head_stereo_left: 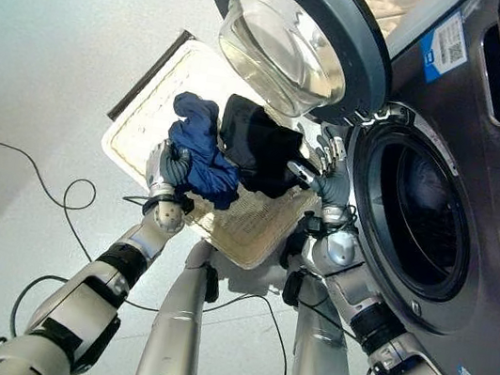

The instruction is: Put the clothes into the washing machine.

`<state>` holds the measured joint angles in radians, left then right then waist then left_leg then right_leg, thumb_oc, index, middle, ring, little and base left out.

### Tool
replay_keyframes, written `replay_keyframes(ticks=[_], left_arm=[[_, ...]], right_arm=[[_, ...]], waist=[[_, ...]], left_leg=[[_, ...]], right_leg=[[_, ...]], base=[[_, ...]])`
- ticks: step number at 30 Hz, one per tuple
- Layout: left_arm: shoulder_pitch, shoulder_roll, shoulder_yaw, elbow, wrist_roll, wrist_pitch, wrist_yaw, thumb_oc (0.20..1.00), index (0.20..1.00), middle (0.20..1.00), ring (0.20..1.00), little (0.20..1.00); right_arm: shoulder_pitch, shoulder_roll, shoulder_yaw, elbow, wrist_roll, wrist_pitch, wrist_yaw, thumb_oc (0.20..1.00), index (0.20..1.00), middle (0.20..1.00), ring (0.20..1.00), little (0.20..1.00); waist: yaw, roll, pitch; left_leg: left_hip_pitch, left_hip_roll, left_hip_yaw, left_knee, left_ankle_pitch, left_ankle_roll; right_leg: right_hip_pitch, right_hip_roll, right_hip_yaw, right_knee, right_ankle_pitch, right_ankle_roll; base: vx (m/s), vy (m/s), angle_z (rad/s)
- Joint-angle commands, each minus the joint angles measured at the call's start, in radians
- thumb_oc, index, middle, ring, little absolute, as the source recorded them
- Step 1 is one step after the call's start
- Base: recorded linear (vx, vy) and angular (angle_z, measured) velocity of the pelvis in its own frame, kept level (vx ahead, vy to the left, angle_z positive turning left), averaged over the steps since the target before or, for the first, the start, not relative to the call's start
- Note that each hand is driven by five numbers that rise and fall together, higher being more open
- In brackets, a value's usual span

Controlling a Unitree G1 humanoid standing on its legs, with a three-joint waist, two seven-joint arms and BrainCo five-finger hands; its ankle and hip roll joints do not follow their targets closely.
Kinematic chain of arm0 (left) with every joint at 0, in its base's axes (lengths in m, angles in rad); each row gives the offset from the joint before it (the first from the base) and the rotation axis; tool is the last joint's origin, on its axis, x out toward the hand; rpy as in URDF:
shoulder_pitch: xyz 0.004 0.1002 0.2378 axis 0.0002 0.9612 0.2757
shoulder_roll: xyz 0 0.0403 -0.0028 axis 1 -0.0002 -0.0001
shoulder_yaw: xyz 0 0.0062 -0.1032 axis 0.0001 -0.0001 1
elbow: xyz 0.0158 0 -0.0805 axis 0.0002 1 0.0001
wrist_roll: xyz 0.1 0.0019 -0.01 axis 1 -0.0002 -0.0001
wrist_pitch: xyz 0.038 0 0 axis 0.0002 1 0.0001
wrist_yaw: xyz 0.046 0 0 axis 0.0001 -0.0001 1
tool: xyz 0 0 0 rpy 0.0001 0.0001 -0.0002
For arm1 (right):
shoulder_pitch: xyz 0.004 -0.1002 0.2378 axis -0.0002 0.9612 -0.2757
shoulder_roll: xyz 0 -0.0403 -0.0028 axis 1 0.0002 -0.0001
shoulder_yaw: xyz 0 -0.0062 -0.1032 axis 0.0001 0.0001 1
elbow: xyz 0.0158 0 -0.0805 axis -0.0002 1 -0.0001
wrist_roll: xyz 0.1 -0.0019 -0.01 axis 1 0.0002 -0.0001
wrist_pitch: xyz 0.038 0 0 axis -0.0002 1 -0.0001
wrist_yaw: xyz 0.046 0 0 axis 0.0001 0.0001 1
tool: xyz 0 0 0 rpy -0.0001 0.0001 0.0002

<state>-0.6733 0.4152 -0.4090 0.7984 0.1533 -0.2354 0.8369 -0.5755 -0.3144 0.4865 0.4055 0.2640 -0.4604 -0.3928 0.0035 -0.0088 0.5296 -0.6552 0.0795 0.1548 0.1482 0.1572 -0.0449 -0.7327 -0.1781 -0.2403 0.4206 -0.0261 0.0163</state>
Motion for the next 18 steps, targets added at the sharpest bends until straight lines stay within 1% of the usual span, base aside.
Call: replay_keyframes(ticks=[1, 2, 3, 5, 6, 7, 10, 12, 13, 15, 18], left_arm=[[-0.021, 0.003, 0.023, -0.075, 0.133, -0.093, 0.089, 0.200, 0.200, 0.200, 0.200, 0.200], [-0.030, 0.029, 0.015, -0.106, 0.190, -0.111, 0.116, 0.200, 0.200, 0.200, 0.200, 0.200], [-0.032, 0.035, 0.013, -0.110, 0.205, -0.120, 0.125, 0.200, 0.200, 0.200, 0.200, 0.200], [-0.046, 0.065, -0.002, -0.149, 0.241, -0.146, 0.132, 0.200, 0.200, 0.200, 0.200, 0.200], [-0.049, 0.072, -0.006, -0.158, 0.254, -0.151, 0.133, 0.200, 0.200, 0.200, 0.200, 0.200], [-0.064, 0.097, -0.023, -0.182, 0.281, -0.173, 0.123, 0.200, 0.200, 0.200, 0.200, 0.200], [-0.084, 0.124, -0.045, -0.213, 0.313, -0.195, 0.109, 0.200, 0.200, 0.200, 0.200, 0.200], [-0.099, 0.141, -0.058, -0.228, 0.311, -0.222, 0.086, 0.200, 0.200, 0.200, 0.200, 0.200], [-0.120, 0.160, -0.078, -0.249, 0.310, -0.252, 0.050, 0.200, 0.200, 0.200, 0.200, 0.200], [-0.139, 0.177, -0.097, -0.268, 0.293, -0.278, 0.006, 0.200, 0.200, 0.200, 0.200, 0.200], [-0.158, 0.186, -0.126, -0.294, 0.266, -0.298, -0.052, 0.200, 0.200, 0.200, 0.200, 0.200]], right_arm=[[-0.015, -0.036, 0.005, -0.052, -0.066, -0.024, 0.095, 1.000, 1.000, 1.000, 1.000, 1.000], [-0.041, -0.075, 0.023, -0.038, -0.103, -0.014, 0.129, 1.000, 1.000, 1.000, 1.000, 1.000], [-0.047, -0.084, 0.025, -0.032, -0.118, -0.015, 0.130, 1.000, 1.000, 1.000, 1.000, 1.000], [-0.090, -0.137, 0.048, -0.013, -0.185, -0.001, 0.136, 1.000, 1.000, 1.000, 1.000, 1.000], [-0.098, -0.146, 0.053, -0.013, -0.197, 0.004, 0.139, 1.000, 1.000, 1.000, 1.000, 1.000], [-0.124, -0.175, 0.067, -0.015, -0.207, 0.029, 0.156, 1.000, 1.000, 1.000, 1.000, 1.000], [-0.165, -0.205, 0.080, -0.002, -0.211, 0.046, 0.192, 1.000, 1.000, 1.000, 1.000, 1.000], [-0.193, -0.221, 0.091, 0.004, -0.208, 0.054, 0.217, 1.000, 1.000, 1.000, 1.000, 1.000], [-0.234, -0.238, 0.108, 0.015, -0.223, 0.064, 0.245, 1.000, 1.000, 1.000, 1.000, 1.000], [-0.270, -0.255, 0.122, 0.017, -0.193, 0.064, 0.280, 1.000, 1.000, 1.000, 1.000, 1.000], [-0.325, -0.251, 0.139, 0.015, -0.158, 0.081, 0.323, 1.000, 1.000, 1.000, 1.000, 1.000]], waist=[[0.007, 0.047, -0.010], [0.016, 0.046, -0.010], [0.018, 0.045, -0.010], [0.027, 0.045, -0.010], [0.028, 0.045, -0.010], [0.033, 0.045, -0.010], [0.039, 0.047, -0.010], [0.044, 0.047, -0.010], [0.049, 0.049, -0.010], [0.053, 0.052, -0.010], [0.060, 0.058, -0.010]], left_leg=[[-0.006, -0.036, 0.030, 0.070, -0.105, -0.043], [-0.007, -0.035, 0.027, 0.079, -0.109, -0.043], [-0.006, -0.036, 0.026, 0.080, -0.109, -0.043], [-0.009, -0.035, 0.022, 0.085, -0.112, -0.044], [-0.009, -0.035, 0.022, 0.086, -0.113, -0.044], [-0.010, -0.035, 0.019, 0.089, -0.114, -0.044], [-0.013, -0.035, 0.015, 0.097, -0.118, -0.044], [-0.014, -0.036, 0.012, 0.100, -0.119, -0.043], [-0.017, -0.036, 0.011, 0.105, -0.120, -0.043], [-0.020, -0.037, 0.008, 0.110, -0.121, -0.042], [-0.020, -0.041, 0.002, 0.114, -0.123, -0.041]], right_leg=[[0.017, -0.002, -0.065, -0.005, 0.009, 0.099], [0.017, -0.008, -0.071, 0.005, 0.005, 0.100], [0.019, -0.009, -0.072, 0.005, 0.004, 0.100], [0.018, -0.015, -0.079, 0.012, 0.002, 0.101], [0.018, -0.016, -0.080, 0.013, 0.002, 0.102], [0.018, -0.018, -0.084, 0.018, 0.001, 0.102], [0.014, -0.022, -0.086, 0.028, -0.002, 0.103], [0.013, -0.025, -0.089, 0.031, -0.002, 0.104], [0.010, -0.028, -0.092, 0.037, -0.003, 0.103], [0.008, -0.030, -0.093, 0.041, -0.002, 0.103], [0.004, -0.032, -0.092, 0.049, -0.003, 0.103]], base=[[0.00, -0.042, 0.05], [0.00, -0.044, 0.05], [0.00, -0.057, 0.11], [-0.01, -0.037, 0.15], [-0.01, -0.034, 0.11], [0.00, -0.023, 0.06], [0.00, -0.009, 0.01], [0.00, -0.013, 0.02], [0.00, -0.020, 0.08], [0.00, -0.016, 0.12], [0.01, -0.007, 0.09]])
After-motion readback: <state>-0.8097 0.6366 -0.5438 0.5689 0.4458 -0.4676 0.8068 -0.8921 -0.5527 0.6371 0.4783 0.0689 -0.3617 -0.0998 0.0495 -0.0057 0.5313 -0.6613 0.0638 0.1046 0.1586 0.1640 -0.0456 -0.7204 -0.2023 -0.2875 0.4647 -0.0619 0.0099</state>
